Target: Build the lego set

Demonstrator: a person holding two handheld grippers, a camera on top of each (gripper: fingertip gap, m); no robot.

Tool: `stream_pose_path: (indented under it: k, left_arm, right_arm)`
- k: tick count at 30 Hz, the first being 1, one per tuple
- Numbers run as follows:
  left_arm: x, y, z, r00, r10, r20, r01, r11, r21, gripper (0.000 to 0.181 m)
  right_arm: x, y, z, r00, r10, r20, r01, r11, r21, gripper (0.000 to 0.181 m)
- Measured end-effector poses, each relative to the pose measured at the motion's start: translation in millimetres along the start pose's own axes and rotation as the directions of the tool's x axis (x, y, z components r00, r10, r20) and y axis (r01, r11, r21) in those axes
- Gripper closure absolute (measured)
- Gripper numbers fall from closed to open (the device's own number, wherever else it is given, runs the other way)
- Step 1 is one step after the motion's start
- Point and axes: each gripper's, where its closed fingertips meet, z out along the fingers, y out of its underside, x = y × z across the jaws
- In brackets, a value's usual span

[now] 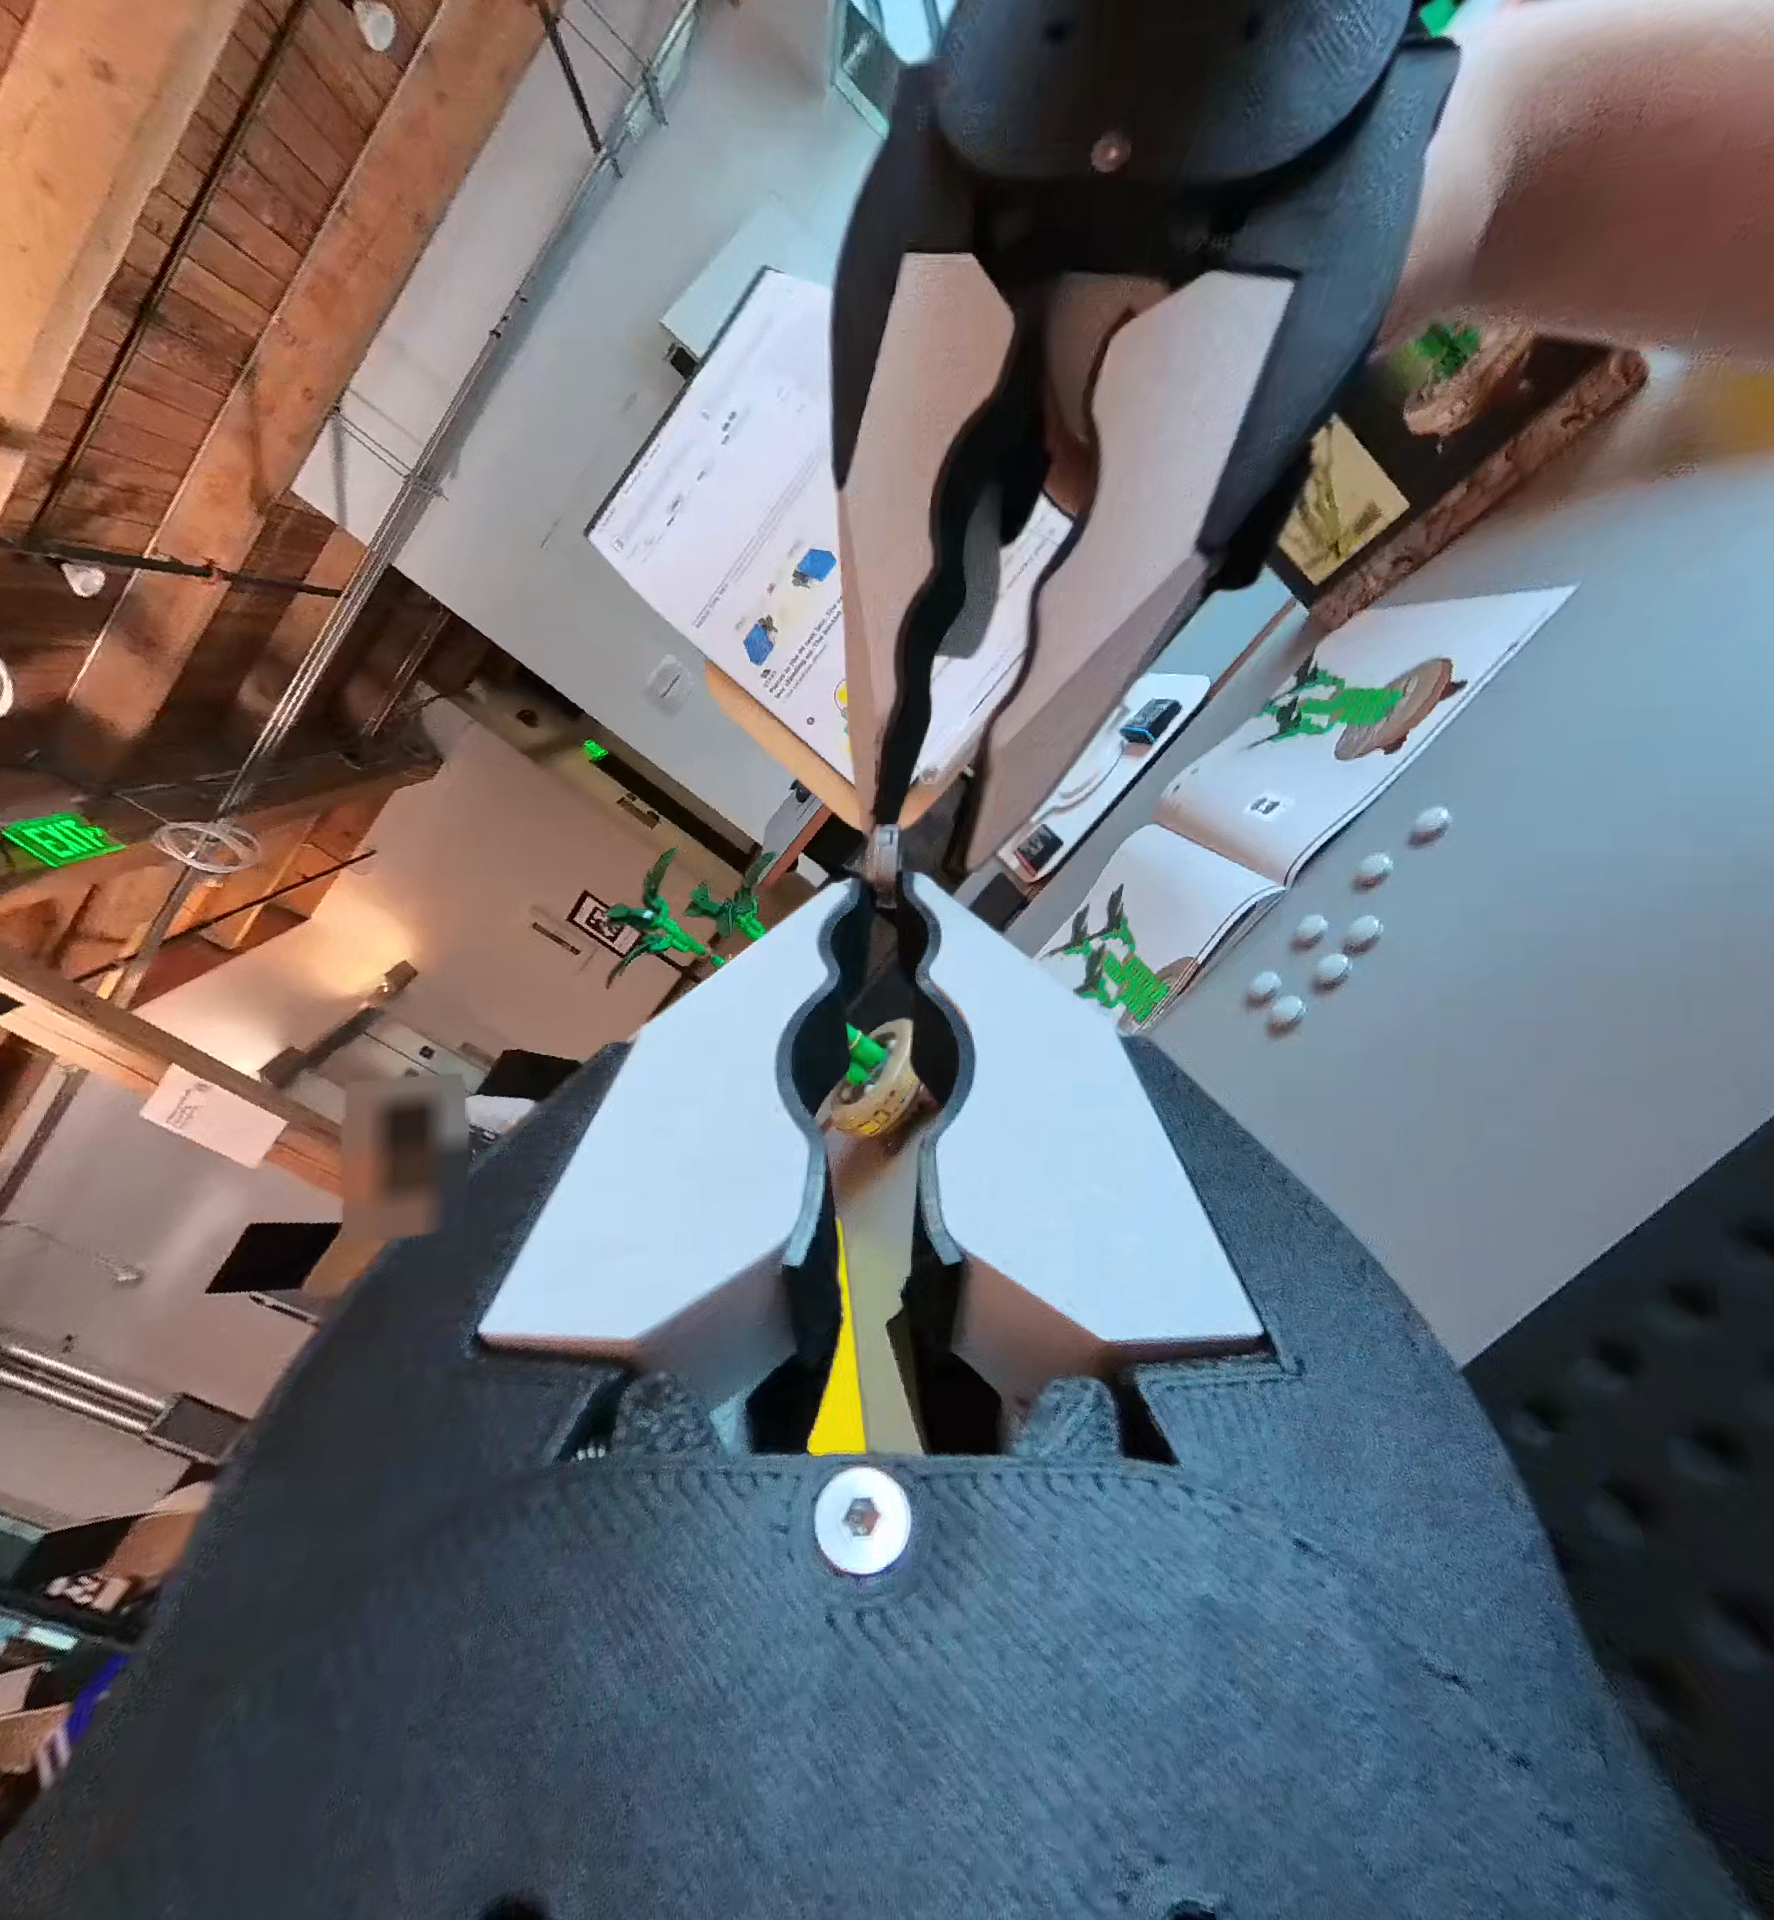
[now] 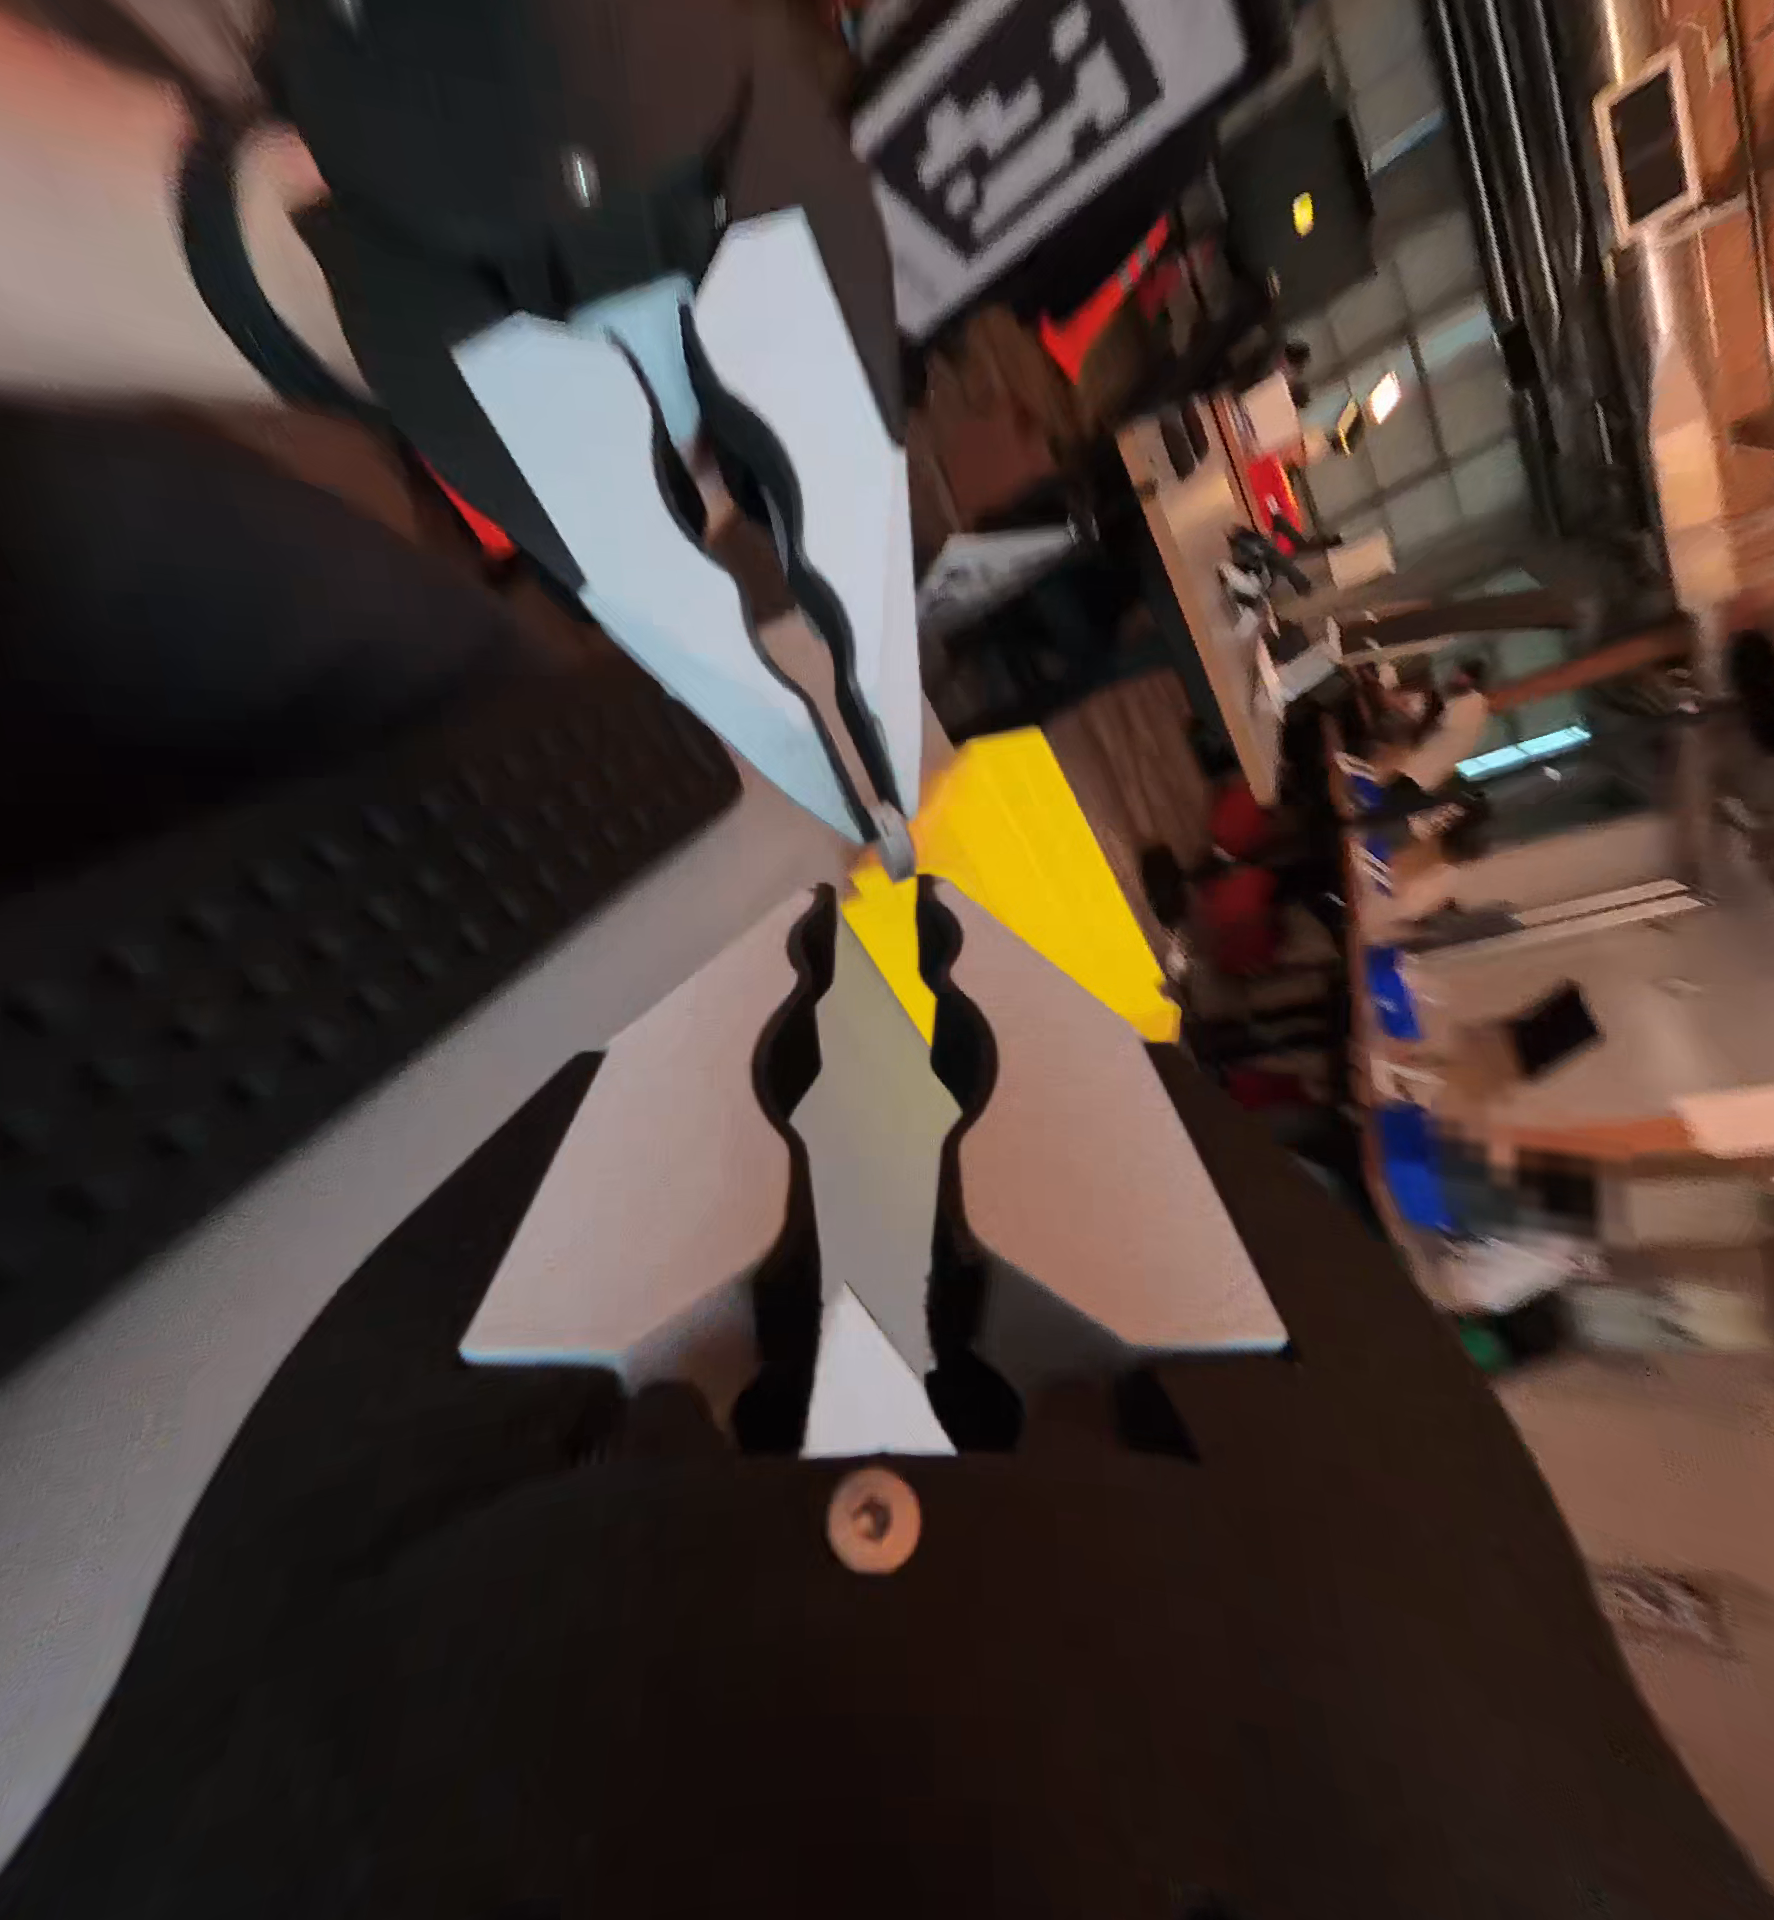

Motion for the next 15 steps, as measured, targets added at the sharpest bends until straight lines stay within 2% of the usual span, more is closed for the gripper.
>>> stream_pose_path:
  k: [2,5,15]
  left_arm:
    - [6,2,3,0.999,0.032,-0.018,-0.032,0.999,-0.021,0.178]
    - [11,11,7,0.996,0.083,-0.035,-0.086,0.993,-0.079,0.178]
    - [16,24,14,0.994,0.087,-0.062,-0.096,0.982,-0.163,0.178]
  right_arm:
    - [3,10,3,0.997,-0.059,-0.043,0.054,0.993,-0.108,0.171]
    - [1,18,8,0.993,-0.103,-0.050,0.092,0.979,-0.184,0.176]
    - [-8,22,18,0.978,-0.207,-0.022,0.194,0.944,-0.266,0.171]
